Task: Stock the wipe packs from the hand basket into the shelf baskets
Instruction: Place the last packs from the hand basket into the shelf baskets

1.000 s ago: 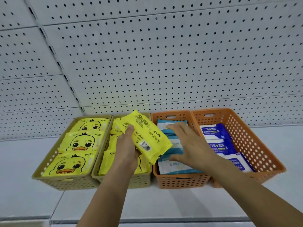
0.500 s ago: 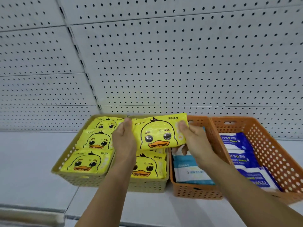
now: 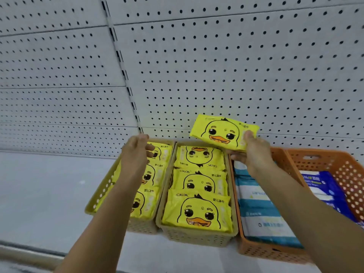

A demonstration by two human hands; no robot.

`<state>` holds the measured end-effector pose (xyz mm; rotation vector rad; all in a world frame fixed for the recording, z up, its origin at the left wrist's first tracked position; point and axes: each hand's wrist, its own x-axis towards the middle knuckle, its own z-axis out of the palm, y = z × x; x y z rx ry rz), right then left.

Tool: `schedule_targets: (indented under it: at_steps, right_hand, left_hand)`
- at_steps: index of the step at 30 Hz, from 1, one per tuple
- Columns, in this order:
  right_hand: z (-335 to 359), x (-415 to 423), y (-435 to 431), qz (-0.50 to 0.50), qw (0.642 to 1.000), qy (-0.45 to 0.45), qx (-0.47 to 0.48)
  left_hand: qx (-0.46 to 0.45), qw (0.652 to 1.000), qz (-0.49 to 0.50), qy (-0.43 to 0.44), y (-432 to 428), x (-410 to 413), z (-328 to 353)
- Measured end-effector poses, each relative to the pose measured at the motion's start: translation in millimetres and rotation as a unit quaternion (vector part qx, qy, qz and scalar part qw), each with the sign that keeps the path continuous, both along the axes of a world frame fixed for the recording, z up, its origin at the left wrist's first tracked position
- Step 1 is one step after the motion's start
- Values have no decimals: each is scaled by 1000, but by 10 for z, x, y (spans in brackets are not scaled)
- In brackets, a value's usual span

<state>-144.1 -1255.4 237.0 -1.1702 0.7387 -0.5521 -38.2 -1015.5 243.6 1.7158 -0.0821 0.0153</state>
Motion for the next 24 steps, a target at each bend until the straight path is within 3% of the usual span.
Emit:
schedule_targets:
  at_steps: [4,6,8,12,14,16,18,20,22,24]
  right_hand:
    - [-159,279,115,96,990,102,-21]
    - [-240,382,158,122,982,142,-33]
    - [-301,473,145,130,970,179,-104]
    - [-176,321,25,125,865,278,-400]
    - [-123,90,-176,81,845,259,-460]
    - [-111,-183,-411,55,821,249,-511]
    - [-187,-424,-588,90,778,275,-558]
    - [-333,-617,-619,182,746,311,-560]
    - [-482,-754,-542,297,727,348,-512]
    - [-597,-834,-464,384,680,389,-488]
  left_hand:
    - [114,989,-52,-77,-240,-76,-170]
    - [185,969,-102,-128,-436,-118,-280]
    - [247,935,-187,-170,-675,-135,-420]
    - [454,817,-309,-177,-1041,-75,-686]
    - [533,766,-316,-171,-1093,-33,-778]
    - [573,737,-307,-187,-1096,-43,-831]
    - [608,703,-283,-235,-1121,-96,-837]
    - [617,682,-279,-275,-1174,-141,-845]
    - [603,688,-302,-268,-1200,-150,-868]
    - [588,695,-319,-263,-1165,-115,-904]
